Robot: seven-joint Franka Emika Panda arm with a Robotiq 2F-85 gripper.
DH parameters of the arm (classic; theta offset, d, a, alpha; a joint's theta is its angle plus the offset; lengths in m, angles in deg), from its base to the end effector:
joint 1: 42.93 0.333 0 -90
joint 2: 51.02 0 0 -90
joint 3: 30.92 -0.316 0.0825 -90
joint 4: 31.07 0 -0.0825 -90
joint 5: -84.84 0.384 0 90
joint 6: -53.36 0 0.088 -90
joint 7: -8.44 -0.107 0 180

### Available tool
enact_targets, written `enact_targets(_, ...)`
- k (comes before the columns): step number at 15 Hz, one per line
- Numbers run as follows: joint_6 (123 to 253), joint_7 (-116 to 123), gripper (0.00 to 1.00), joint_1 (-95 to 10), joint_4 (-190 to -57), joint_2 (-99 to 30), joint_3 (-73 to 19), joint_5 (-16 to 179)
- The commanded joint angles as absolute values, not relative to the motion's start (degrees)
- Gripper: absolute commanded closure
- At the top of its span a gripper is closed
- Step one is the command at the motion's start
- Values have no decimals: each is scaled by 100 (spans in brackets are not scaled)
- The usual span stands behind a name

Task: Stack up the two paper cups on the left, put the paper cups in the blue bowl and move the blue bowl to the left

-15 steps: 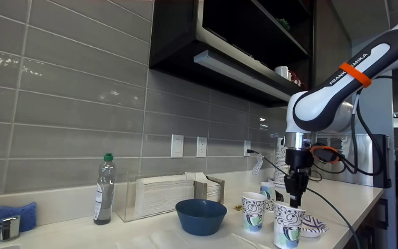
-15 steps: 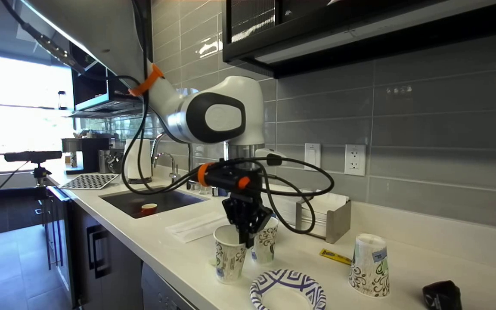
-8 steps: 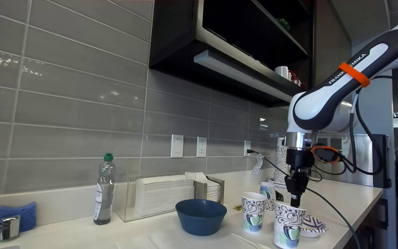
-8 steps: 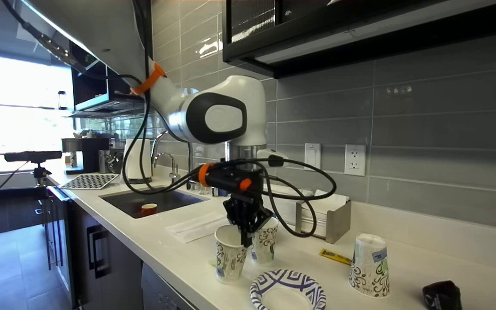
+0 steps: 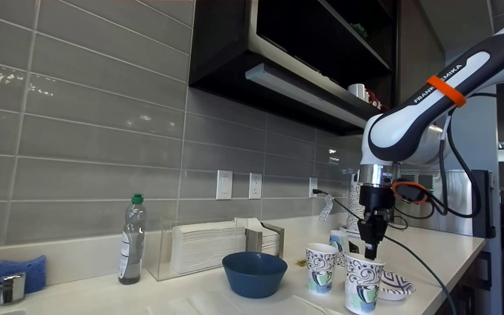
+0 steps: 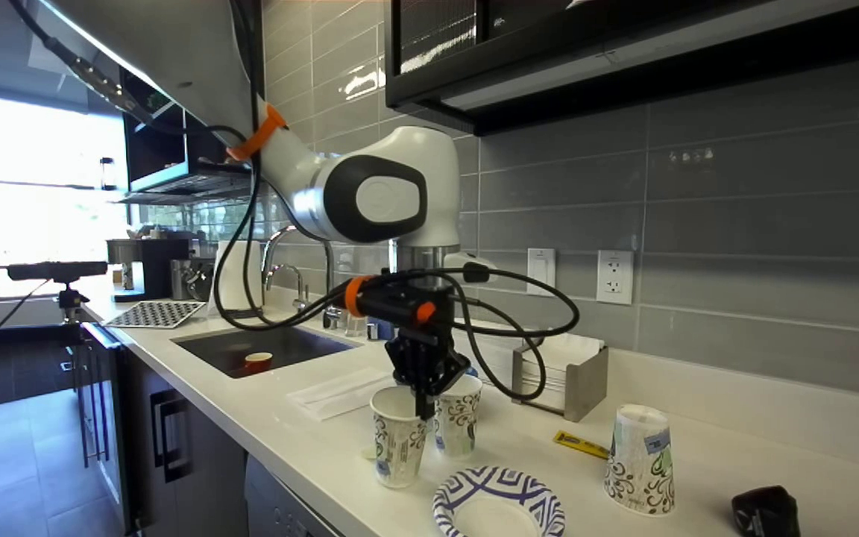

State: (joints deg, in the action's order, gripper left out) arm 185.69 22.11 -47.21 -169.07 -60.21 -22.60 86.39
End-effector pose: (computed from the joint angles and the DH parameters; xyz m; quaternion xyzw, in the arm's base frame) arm 0.4650 -0.1036 0.3796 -0.9993 -0.0011 -0.0339 0.0145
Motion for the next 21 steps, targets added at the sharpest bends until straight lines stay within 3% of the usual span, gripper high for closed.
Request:
enact_targets(1,18183,2183,99,-4706,-16701,-6124,-2374,8596)
enact_targets(12,16138,1783,99,-4640,-15575,-6936,-2783,7804)
enact_targets(21,16948,1961,99,-4585,-14594,-5906,-2731,7847)
